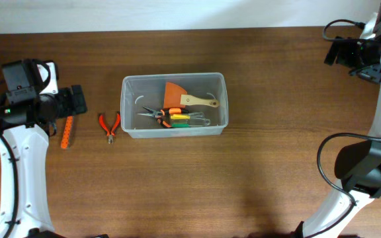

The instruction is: Pack container

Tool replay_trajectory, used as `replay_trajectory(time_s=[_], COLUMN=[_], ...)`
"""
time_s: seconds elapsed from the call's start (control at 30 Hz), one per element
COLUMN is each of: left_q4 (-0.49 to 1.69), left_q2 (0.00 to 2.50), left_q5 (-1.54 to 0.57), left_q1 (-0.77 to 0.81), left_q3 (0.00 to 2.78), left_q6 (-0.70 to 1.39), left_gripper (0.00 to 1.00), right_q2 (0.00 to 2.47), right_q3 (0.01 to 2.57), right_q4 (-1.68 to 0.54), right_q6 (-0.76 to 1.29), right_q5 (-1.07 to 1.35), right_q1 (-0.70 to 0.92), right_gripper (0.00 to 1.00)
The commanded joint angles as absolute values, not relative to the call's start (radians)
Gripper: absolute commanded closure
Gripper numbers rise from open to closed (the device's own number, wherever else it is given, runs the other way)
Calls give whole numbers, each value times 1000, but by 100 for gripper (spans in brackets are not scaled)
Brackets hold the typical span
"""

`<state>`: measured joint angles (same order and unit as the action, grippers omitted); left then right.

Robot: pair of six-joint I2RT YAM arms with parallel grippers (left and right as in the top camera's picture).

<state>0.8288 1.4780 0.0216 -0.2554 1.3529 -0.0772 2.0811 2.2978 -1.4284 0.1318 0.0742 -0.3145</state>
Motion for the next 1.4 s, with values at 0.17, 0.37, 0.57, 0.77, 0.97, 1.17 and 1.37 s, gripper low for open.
replay_trajectory(time_s=[0.17, 0.37, 0.57, 0.77, 0.97, 1.17, 1.37], left_q4=[879, 881, 824, 791, 752, 715, 717], left_q2=[1633, 1781, 1875, 1956, 2018, 2047, 2047], left_q5=[99, 102, 136, 69, 67, 64, 64], left_q1=[-361, -361, -361, -363, -363, -363, -363], left_q3=[1363, 1363, 1363, 1363, 1363, 1364, 1364], left_q6=[-244, -335, -335, -334, -340, -339, -339], left_gripper=[4, 7, 10, 11, 17, 28, 60], right_q2=[2083, 2083, 2083, 2083, 2083, 2083, 2083], right_q3=[2293, 2293, 2293, 2293, 2293, 2293, 2293], right_q4=[-1425, -1411, -1409, -1409, -1409, -1409, -1409], right_q6=[140, 140, 140, 140, 140, 140, 140], right_q5=[86, 86, 86, 86, 86, 86, 86], right_q1=[-315, -315, -315, -315, -315, -315, -315], right_gripper=[1, 2, 1, 2, 1, 1, 2])
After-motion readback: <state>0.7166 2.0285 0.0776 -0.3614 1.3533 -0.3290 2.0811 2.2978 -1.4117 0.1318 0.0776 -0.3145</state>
